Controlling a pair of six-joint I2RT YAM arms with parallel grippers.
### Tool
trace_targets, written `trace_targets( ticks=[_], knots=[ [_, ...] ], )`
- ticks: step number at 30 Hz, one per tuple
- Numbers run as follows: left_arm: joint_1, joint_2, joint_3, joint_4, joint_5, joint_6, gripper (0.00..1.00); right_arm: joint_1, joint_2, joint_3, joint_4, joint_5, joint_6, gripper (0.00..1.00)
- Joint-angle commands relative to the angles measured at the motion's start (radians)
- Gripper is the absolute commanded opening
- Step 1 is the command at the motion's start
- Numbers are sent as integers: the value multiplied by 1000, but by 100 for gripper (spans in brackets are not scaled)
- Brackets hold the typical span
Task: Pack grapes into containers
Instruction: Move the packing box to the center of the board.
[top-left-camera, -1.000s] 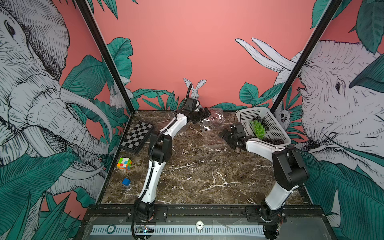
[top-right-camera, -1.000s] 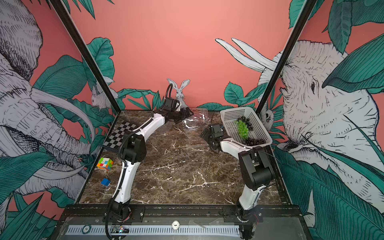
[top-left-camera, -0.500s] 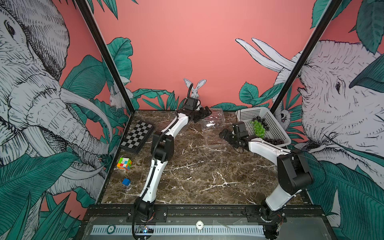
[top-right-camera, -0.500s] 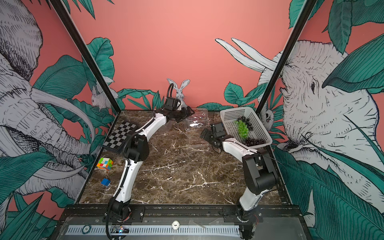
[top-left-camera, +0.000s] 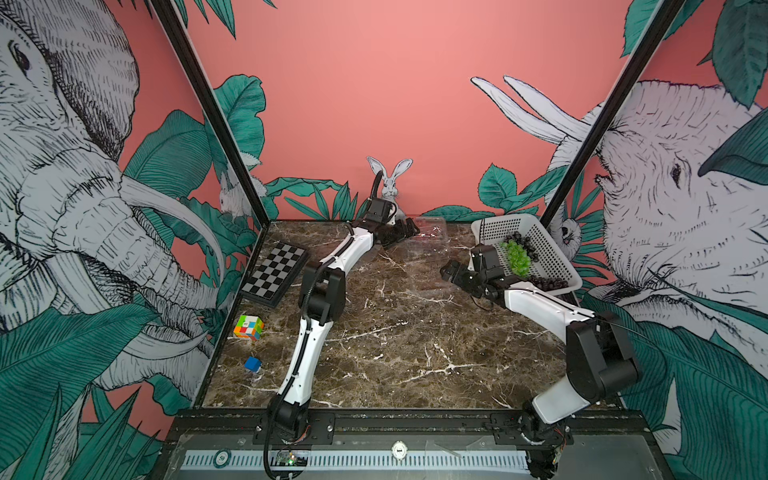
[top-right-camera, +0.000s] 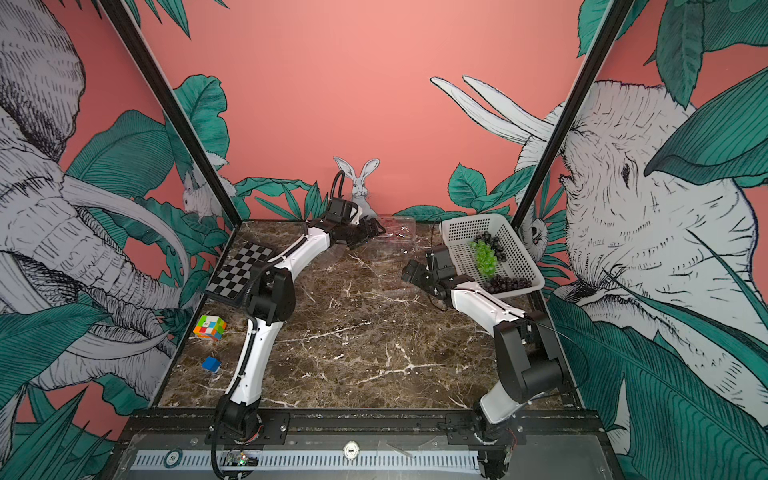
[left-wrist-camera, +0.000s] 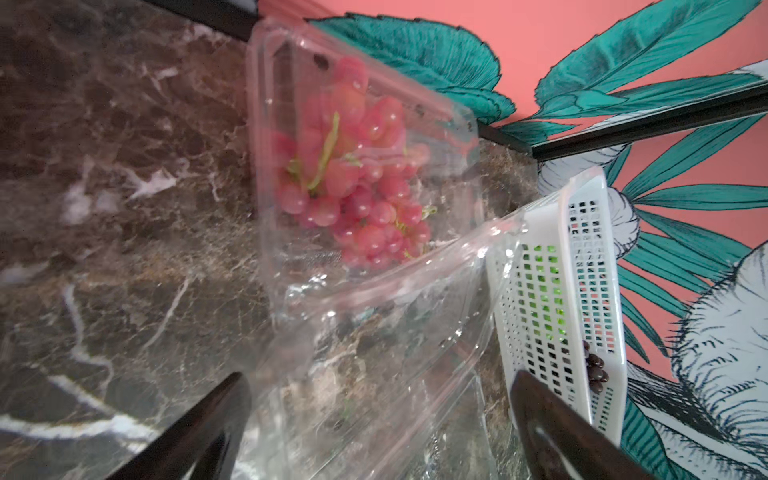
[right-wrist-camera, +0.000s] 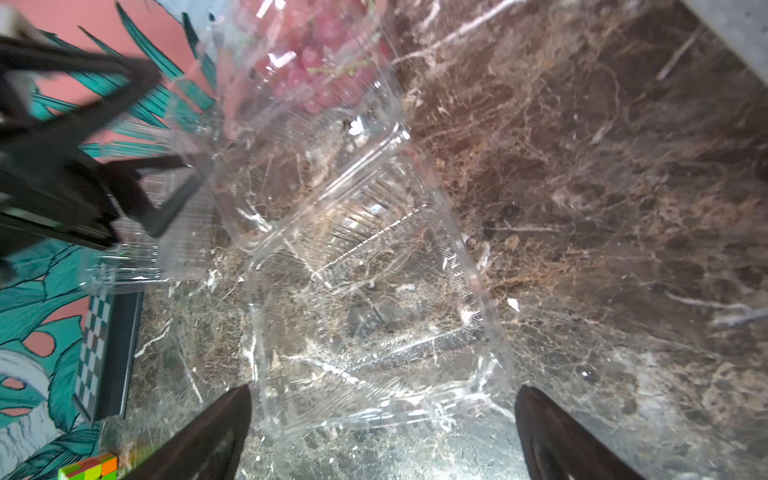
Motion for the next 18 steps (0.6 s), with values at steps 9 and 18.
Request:
trace_targets(
  ticks=[9, 18],
  knots=[
    [8, -161, -77, -30, 33, 53, 99, -25, -93, 0, -55, 34, -127, 98],
    [-7, -327, -248, 40, 27, 54, 99, -100, -178, 48, -228, 171, -272, 99]
  ],
)
